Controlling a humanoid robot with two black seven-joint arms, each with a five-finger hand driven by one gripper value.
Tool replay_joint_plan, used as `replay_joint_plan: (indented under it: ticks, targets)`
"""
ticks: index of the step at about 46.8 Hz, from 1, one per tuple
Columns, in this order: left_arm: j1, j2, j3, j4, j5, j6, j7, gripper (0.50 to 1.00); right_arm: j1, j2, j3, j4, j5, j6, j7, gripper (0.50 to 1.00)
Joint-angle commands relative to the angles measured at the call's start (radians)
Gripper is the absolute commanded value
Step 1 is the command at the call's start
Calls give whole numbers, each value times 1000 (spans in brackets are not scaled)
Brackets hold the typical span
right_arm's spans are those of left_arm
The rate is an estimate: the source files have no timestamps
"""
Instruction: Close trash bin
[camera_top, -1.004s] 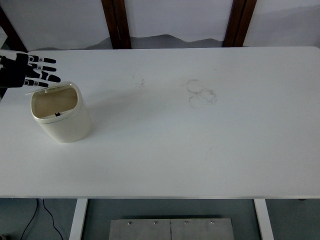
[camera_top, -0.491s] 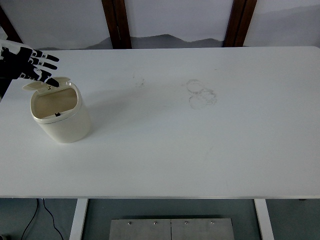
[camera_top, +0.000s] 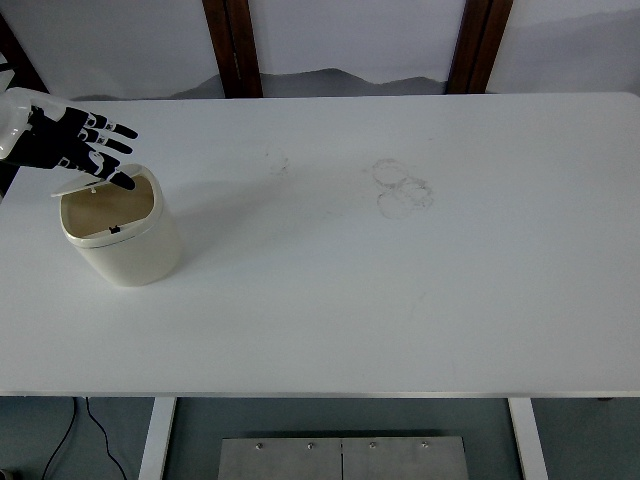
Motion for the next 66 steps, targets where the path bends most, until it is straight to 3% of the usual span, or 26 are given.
replay_joint_plan:
  ticks: [1, 66]
  targets:
    - [0, 3, 7, -12, 0, 0, 0, 1000, 1, 0, 0, 1, 0, 0, 0, 995]
    - [73, 10, 10, -20, 0, 9, -11, 1000, 7, 0, 1, 1, 0, 0, 0, 995]
